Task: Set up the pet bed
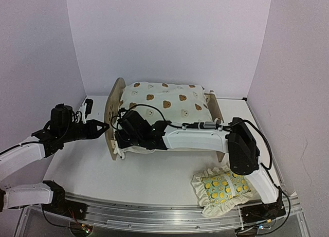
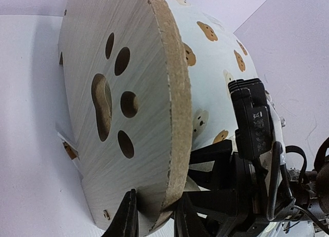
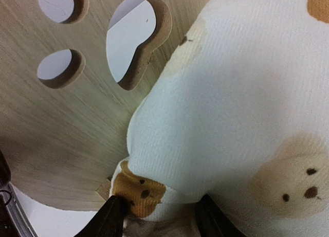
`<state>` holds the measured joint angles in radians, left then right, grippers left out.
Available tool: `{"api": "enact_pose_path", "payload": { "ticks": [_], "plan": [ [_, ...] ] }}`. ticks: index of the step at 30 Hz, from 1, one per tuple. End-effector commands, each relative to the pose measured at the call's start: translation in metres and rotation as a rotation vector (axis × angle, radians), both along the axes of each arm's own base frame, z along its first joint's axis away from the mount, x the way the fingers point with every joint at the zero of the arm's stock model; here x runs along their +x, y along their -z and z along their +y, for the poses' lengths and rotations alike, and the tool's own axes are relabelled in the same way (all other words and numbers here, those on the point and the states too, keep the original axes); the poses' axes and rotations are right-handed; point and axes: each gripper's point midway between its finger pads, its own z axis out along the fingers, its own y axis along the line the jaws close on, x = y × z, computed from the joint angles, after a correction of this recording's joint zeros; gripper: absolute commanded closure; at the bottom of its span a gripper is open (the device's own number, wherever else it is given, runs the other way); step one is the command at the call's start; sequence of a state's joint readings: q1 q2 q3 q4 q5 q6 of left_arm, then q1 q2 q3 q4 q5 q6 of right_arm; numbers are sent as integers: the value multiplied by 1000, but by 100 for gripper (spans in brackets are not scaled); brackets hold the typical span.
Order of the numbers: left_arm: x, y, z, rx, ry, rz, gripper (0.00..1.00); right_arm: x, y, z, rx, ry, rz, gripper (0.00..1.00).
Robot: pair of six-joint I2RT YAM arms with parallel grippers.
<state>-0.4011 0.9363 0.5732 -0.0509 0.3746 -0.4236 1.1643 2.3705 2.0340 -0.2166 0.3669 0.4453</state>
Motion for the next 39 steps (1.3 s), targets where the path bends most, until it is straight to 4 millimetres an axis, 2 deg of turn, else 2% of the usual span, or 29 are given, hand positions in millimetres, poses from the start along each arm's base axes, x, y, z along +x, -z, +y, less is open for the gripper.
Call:
{"api": "enact_pose_path", "payload": {
  "ticks": [1,5,9,11,16,19,20,24,27,30,32,39],
  "plan": [
    [-37,-7,-36,-136,213,90,86,-6,7,19,41,-42,8,50],
    [-36,-3,-35,-127,206,96,86,-12,2,25,84,-74,17,35],
    [-36,0,-35,-124,207,104,86,-10,-1,28,105,-76,8,37],
    [-36,-1,-35,-124,206,104,86,-7,3,27,95,-62,-5,48],
    [-38,-5,-33,-116,197,93,86,-1,17,19,42,-31,-34,88],
    [-37,-6,-32,-110,189,91,86,-2,13,18,38,-42,-47,99],
    [-37,-6,-31,-105,186,90,85,-2,9,18,42,-47,-53,100],
    [-36,-7,-28,-82,174,87,76,-3,-19,17,76,-71,-105,100],
    [-37,-16,-25,-67,169,56,60,-3,-51,15,101,-89,-166,100],
    [-38,-28,-21,-49,160,15,40,-2,-79,13,122,-102,-238,100],
    [-38,-34,-18,-32,152,-3,33,-1,-94,11,126,-112,-280,100],
    [-36,-50,-15,-20,136,-48,30,6,-136,6,140,-110,-413,100]
  ]
}}
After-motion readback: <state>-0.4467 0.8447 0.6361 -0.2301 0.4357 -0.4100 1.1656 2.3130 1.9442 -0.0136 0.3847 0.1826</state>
